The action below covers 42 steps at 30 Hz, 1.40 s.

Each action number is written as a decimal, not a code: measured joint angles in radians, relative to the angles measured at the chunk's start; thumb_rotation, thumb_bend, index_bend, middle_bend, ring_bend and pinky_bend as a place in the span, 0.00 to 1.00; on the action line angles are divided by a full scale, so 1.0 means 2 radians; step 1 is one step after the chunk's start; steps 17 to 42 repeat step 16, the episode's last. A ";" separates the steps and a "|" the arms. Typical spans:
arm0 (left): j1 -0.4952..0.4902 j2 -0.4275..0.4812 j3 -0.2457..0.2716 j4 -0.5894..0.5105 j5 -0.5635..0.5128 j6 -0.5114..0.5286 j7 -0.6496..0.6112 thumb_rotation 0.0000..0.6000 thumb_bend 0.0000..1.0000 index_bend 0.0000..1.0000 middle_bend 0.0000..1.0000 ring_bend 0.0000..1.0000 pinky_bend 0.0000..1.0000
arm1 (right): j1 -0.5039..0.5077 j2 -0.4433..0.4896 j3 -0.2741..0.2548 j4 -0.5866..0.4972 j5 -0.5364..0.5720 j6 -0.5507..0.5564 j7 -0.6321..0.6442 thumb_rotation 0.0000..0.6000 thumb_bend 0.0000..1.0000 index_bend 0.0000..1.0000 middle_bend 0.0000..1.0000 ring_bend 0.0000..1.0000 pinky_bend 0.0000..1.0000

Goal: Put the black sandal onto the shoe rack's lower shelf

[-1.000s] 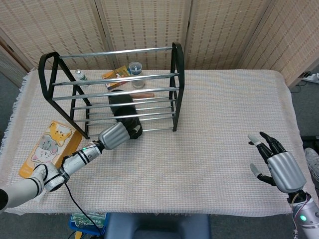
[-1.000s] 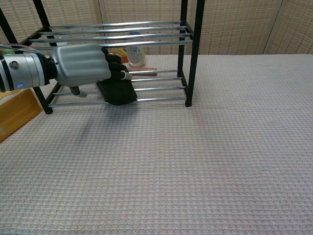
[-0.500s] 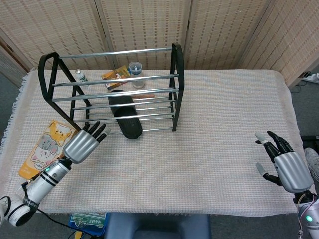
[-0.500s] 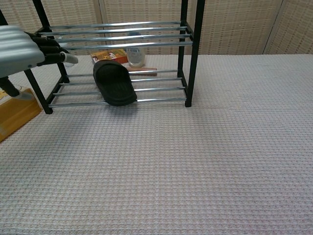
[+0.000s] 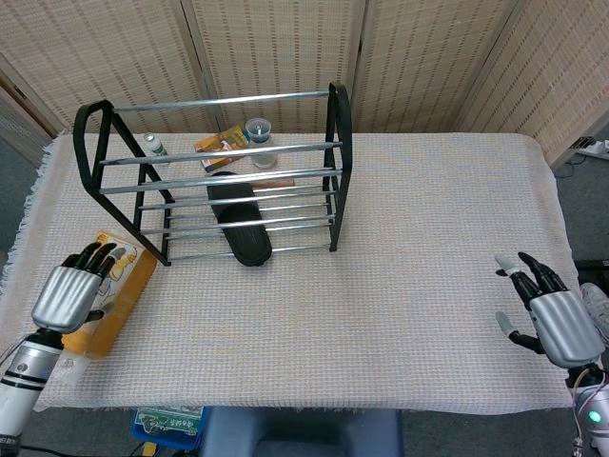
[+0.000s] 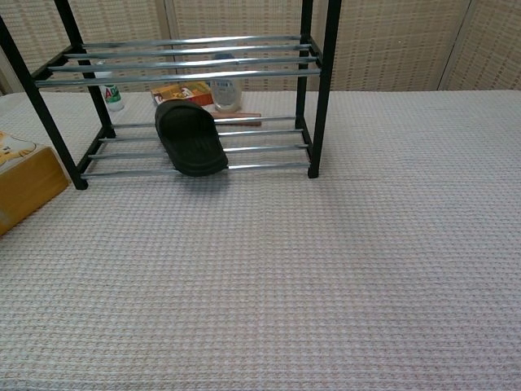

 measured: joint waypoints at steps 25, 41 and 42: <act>0.109 0.004 -0.015 -0.011 -0.067 0.054 -0.071 1.00 0.17 0.19 0.18 0.17 0.39 | -0.027 -0.031 -0.010 0.022 -0.003 0.029 -0.039 1.00 0.41 0.00 0.24 0.10 0.15; 0.109 0.004 -0.015 -0.011 -0.067 0.054 -0.071 1.00 0.17 0.19 0.18 0.17 0.39 | -0.027 -0.031 -0.010 0.022 -0.003 0.029 -0.039 1.00 0.41 0.00 0.24 0.10 0.15; 0.109 0.004 -0.015 -0.011 -0.067 0.054 -0.071 1.00 0.17 0.19 0.18 0.17 0.39 | -0.027 -0.031 -0.010 0.022 -0.003 0.029 -0.039 1.00 0.41 0.00 0.24 0.10 0.15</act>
